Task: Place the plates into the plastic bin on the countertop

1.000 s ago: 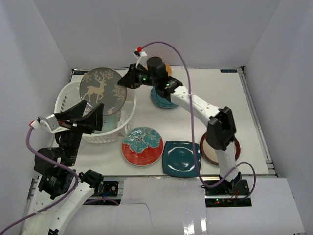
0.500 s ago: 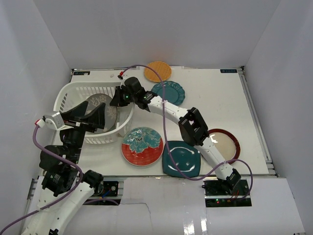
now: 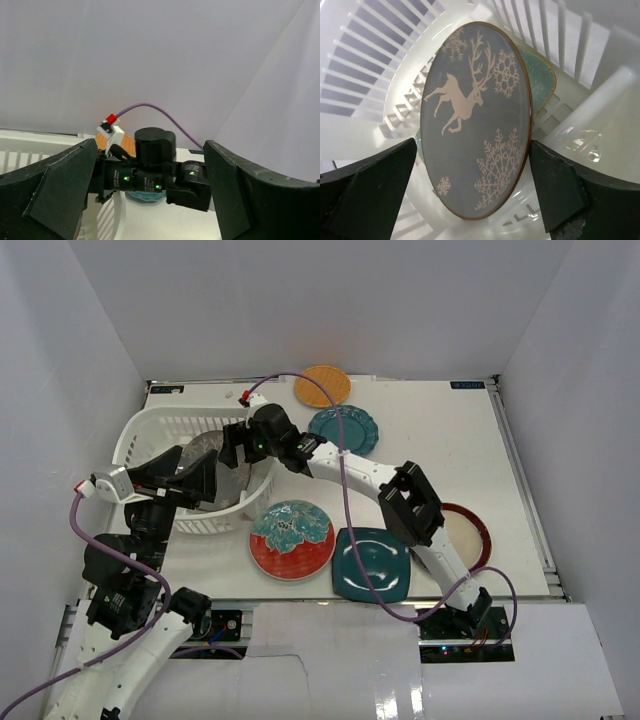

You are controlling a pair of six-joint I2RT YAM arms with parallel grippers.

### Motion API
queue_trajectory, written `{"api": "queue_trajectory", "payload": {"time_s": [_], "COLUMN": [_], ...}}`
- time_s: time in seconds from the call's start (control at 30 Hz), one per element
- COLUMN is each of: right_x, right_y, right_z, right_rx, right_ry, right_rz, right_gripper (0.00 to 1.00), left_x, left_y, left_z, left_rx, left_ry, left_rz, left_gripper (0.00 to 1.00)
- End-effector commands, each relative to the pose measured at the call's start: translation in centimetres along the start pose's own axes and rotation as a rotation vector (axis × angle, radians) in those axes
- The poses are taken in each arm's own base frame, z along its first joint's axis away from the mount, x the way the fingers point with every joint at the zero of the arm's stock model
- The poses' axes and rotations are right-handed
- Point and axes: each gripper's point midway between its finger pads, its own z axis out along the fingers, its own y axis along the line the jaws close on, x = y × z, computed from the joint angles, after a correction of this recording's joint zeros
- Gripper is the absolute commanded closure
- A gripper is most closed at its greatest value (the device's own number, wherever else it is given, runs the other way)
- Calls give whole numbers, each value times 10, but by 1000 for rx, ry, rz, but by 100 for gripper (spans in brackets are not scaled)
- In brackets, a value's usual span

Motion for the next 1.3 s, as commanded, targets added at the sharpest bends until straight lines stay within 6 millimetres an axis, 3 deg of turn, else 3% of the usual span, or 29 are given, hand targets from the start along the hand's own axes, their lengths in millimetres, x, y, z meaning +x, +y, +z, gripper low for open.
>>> {"api": "queue_trajectory", "payload": {"time_s": [0.0, 0.07, 0.1, 0.13, 0.17, 0.2, 0.23, 0.27, 0.3, 0.33, 0.37, 0.4, 0.47, 0.5, 0.53, 0.57, 0.6, 0.63, 0.7, 0.77, 0.8, 0.87, 0.9, 1.03, 1.07, 1.1, 1.13, 1.17, 1.27], "right_x": [-107, -100, -118, -119, -99, -97, -113, -83, -88, -92, -63, -60, -50, -31, -26, -21, -3, 1, 15, 17, 28, 22, 33, 30, 30, 34, 33, 35, 20], "right_y": [18, -11, -22, -37, -61, -77, -101, -128, -138, -169, -192, -204, -247, -262, -282, -284, -296, -306, -311, -309, -314, -314, -321, -332, -335, -339, -342, -343, -341], "right_z": [-70, -83, -104, -114, -118, -128, -152, -157, -176, -193, -200, -211, -234, -236, -246, -241, -237, -239, -223, -212, -203, -192, -184, -165, -163, -160, -163, -168, -198], "right_rx": [65, 150, 194, 230, 285, 314, 355, 392, 409, 455, 496, 517, 624, 648, 668, 617, 613, 600, 506, 417, 403, 343, 341, 279, 273, 269, 266, 264, 297], "right_ry": [-262, -247, -290, -293, -254, -251, -299, -249, -287, -329, -291, -310, -324, -298, -297, -288, -258, -266, -239, -231, -215, -241, -231, -305, -318, -332, -355, -383, -470], "right_rz": [-152, -186, -184, -179, -160, -135, -97, -53, 10, 56, 102, 156, 223, 272, 315, 347, 392, 447, 500, 554, 585, 644, 680, 797, 820, 875, 895, 903, 867], "right_gripper": [0, 5, 5, 7, 7, 5, 2, 7, 12, 28, 35, 43, 51, 50, 44, 30, 24, 17, 16, 20, 23, 34, 35, 49, 64, 71, 83, 89, 92], "left_x": [11, 14, 14, 14, 14, 14, 16, 17, 17, 18, 19, 20, 22, 24, 25, 27, 30, 31, 34, 37, 37, 40, 42, 44, 44, 45, 45, 45, 43], "left_y": [3, 3, 3, 2, 2, 1, 2, 1, 2, 2, 2, 2, 1, 1, 0, -1, -1, -2, -1, 0, -1, 0, 1, 3, 4, 5, 6, 7, 7], "left_z": [4, 5, 5, 5, 5, 5, 5, 5, 5, 5, 6, 6, 6, 8, 8, 8, 9, 9, 11, 12, 13, 14, 15, 16, 16, 17, 17, 17, 17], "left_rx": [-8, -7, -6, -4, -2, 1, 0, 4, 0, 3, 5, 6, 12, 13, 15, 20, 21, 26, 23, 22, 22, 19, 17, 9, 5, 2, -3, -8, -11], "left_ry": [35, 42, 42, 45, 45, 46, 49, 52, 53, 55, 57, 61, 70, 76, 79, 87, 95, 99, 111, 119, 122, 130, 136, 139, 141, 141, 142, 141, 136], "left_rz": [8, 11, 10, 9, 9, 10, 10, 8, 10, 10, 11, 11, 10, 11, 9, 9, 8, 8, 8, 11, 11, 12, 15, 22, 24, 26, 30, 32, 35], "left_gripper": [2, 2, 2, 2, 2, 2, 2, 2, 2, 2, 2, 2, 2, 2, 2, 2, 2, 2, 2, 2, 2, 2, 2, 2, 2, 2, 2, 2, 2]}}
